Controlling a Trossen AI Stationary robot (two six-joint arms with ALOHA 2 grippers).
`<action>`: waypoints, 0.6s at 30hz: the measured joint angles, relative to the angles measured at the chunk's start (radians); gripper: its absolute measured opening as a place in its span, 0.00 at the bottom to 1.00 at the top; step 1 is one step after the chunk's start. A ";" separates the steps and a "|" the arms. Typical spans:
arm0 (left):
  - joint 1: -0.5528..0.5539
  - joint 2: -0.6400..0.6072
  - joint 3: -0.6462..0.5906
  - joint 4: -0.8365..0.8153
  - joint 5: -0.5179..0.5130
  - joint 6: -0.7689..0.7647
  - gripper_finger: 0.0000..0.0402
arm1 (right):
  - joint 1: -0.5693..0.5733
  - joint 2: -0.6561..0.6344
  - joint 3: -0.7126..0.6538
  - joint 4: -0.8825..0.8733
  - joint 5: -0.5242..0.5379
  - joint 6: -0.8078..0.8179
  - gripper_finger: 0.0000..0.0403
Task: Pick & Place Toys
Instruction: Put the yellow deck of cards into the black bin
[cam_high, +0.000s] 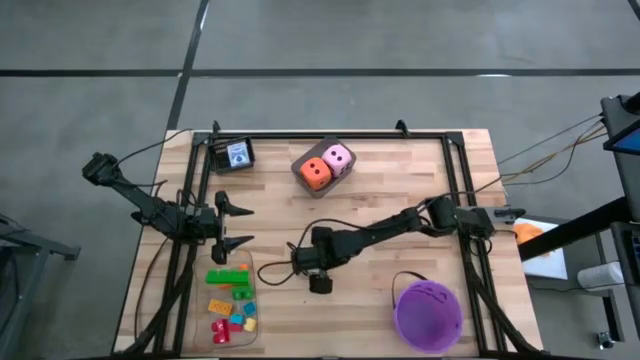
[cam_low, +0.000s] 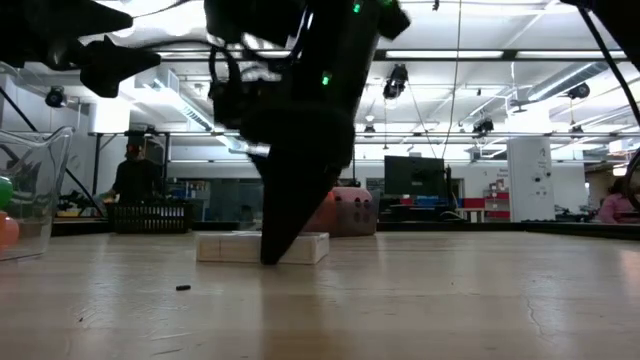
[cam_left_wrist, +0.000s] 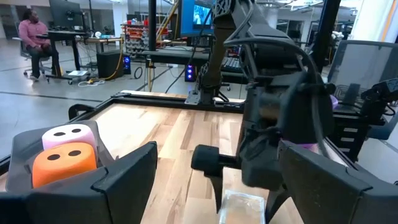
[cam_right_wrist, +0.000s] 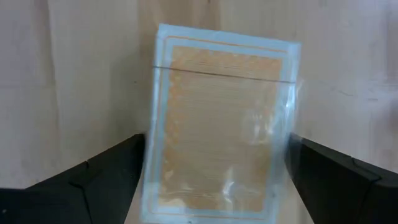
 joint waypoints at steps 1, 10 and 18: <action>0.000 0.000 0.000 -0.001 0.000 0.000 0.83 | -0.003 0.009 0.001 0.002 -0.009 0.000 0.93; 0.000 0.000 0.000 -0.004 0.000 0.000 0.83 | 0.009 0.039 0.002 0.004 0.041 0.008 0.93; 0.000 0.000 0.000 -0.005 0.000 0.000 0.83 | 0.062 0.030 0.000 0.008 0.157 0.026 0.71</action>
